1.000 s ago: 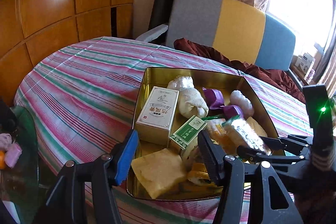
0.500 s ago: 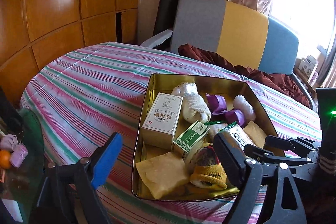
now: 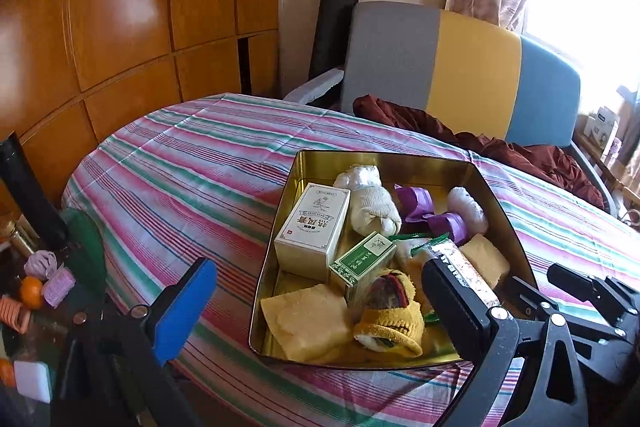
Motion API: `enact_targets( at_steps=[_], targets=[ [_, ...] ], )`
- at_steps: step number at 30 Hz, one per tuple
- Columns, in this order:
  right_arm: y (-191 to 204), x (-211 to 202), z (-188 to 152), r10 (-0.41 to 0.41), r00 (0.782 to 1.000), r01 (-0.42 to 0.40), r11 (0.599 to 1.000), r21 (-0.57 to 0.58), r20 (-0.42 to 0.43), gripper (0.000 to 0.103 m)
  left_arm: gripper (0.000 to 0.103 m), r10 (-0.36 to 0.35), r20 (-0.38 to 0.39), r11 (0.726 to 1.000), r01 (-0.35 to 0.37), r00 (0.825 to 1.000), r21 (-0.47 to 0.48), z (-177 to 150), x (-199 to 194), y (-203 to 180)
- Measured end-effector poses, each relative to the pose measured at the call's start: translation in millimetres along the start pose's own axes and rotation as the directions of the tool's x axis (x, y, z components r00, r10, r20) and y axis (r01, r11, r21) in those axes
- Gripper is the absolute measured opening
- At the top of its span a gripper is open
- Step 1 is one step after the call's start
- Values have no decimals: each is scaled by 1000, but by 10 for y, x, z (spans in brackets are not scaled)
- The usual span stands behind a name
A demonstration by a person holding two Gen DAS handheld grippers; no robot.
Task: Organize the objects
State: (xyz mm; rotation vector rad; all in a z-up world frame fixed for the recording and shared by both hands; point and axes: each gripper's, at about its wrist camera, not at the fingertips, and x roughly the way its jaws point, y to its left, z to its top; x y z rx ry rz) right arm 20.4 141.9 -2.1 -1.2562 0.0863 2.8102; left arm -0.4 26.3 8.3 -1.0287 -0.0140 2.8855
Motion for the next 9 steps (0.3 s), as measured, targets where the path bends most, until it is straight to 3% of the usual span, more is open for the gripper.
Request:
enact_targets(
  at_steps=[3, 9],
  targets=[
    [-8, -25, -28, -7, 1000, 7, 1000, 4, 8, 60, 102, 0, 34, 1000, -1, 999, 1, -38, -46, -4],
    [-42, -62, -45, -26, 999, 25, 999, 24, 24, 60, 103, -14, 18, 1000, 14, 1000, -10, -32, -52, 9]
  ],
)
